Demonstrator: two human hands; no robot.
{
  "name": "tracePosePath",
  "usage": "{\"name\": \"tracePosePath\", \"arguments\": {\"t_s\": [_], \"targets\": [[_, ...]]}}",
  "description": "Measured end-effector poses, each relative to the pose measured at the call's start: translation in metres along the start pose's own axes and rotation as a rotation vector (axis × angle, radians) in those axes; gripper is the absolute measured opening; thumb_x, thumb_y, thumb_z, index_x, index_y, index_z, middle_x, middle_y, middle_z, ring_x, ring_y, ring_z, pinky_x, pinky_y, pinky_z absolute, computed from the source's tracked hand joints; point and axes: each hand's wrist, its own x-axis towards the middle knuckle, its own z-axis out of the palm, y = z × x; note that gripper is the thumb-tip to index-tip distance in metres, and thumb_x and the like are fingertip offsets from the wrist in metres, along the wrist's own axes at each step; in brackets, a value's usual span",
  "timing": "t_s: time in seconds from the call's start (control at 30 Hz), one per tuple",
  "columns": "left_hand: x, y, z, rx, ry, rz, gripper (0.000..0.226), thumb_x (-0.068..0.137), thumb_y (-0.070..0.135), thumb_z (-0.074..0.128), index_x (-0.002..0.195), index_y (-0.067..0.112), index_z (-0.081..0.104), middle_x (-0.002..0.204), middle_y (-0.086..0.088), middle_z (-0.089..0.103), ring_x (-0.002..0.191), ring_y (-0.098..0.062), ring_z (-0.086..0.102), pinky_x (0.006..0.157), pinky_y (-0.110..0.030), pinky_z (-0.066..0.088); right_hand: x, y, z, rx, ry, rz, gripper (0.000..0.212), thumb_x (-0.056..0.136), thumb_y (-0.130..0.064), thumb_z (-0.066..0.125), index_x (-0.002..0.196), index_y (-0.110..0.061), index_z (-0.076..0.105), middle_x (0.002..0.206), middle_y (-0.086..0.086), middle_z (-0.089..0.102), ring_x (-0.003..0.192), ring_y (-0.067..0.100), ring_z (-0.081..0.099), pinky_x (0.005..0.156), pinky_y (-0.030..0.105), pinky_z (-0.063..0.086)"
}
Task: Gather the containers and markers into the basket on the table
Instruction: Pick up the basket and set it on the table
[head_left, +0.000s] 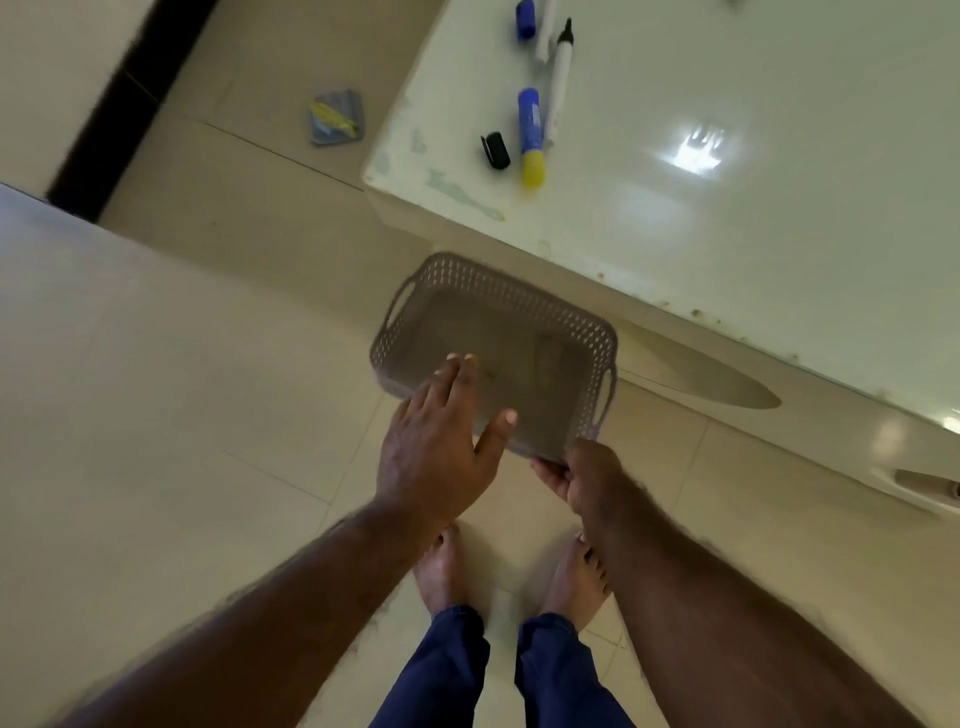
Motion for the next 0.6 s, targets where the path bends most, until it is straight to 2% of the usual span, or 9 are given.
{"name": "tracePosePath", "arguments": {"t_s": [0.07,0.13,0.23,0.3,0.4,0.53,0.6], "targets": [[-0.011,0.009,-0.027,0.027,0.046,0.034,0.074,0.098,0.061,0.035,0.154,0.015,0.022,0.159,-0.007,0.03,0.145,-0.021,0.03,0.114,-0.035,0.029,-0.027,0.012,-0.001,-0.099,-0.033,0.052,0.024,0.096,0.005,0.046,0.117,0.01,0.056,0.096,0.029,0.067,0.068,0.034,0.066,0.039,0.037,0.057],[-0.015,0.016,-0.054,0.066,0.106,0.066,0.072,0.097,0.059,0.037,0.152,0.014,0.026,0.156,-0.008,0.035,0.143,-0.023,0.033,0.114,-0.037,0.03,-0.055,0.022,0.0,-0.214,-0.057,0.089,0.023,0.098,0.002,0.044,0.115,0.01,0.057,0.084,0.026,0.066,0.061,0.03,0.067,0.046,0.036,0.058],[-0.017,0.018,-0.101,0.125,0.153,0.012,0.074,0.095,0.058,0.042,0.152,0.013,0.028,0.157,-0.01,0.034,0.144,-0.028,0.032,0.115,-0.043,0.028,-0.101,0.027,0.002,-0.318,-0.106,0.098,0.021,0.098,0.004,0.042,0.112,0.008,0.057,0.087,0.025,0.066,0.066,0.031,0.067,0.039,0.031,0.055],[-0.015,0.015,-0.132,0.148,0.177,-0.055,0.077,0.094,0.059,0.043,0.152,0.012,0.026,0.159,-0.011,0.028,0.146,-0.029,0.027,0.118,-0.045,0.026,-0.128,0.025,0.001,-0.361,-0.141,0.084,0.016,0.094,0.012,0.041,0.099,0.008,0.055,0.088,0.025,0.066,0.072,0.035,0.067,0.047,0.035,0.057],[-0.017,0.008,-0.178,0.162,0.204,-0.134,0.08,0.093,0.059,0.043,0.154,0.012,0.021,0.162,-0.013,0.021,0.149,-0.029,0.021,0.12,-0.044,0.022,-0.167,0.02,0.002,-0.448,-0.201,0.034,0.016,0.091,0.015,0.045,0.084,0.007,0.058,0.08,0.023,0.066,0.069,0.034,0.067,0.06,0.039,0.058],[-0.018,0.002,-0.225,0.208,0.252,-0.168,0.08,0.093,0.06,0.042,0.154,0.011,0.021,0.162,-0.013,0.02,0.15,-0.03,0.018,0.12,-0.045,0.019,-0.207,0.009,0.011,-0.535,-0.261,-0.061,0.008,0.09,0.007,0.057,0.093,0.006,0.064,0.082,0.021,0.073,0.069,0.034,0.074,0.057,0.038,0.06],[-0.016,0.001,-0.243,0.233,0.282,-0.196,0.081,0.092,0.059,0.045,0.153,0.01,0.024,0.162,-0.014,0.022,0.149,-0.031,0.018,0.12,-0.045,0.018,-0.222,0.003,0.014,-0.522,-0.292,-0.151,0.013,0.09,0.004,0.055,0.099,0.002,0.065,0.087,0.02,0.074,0.073,0.035,0.074,0.056,0.035,0.059]]}}
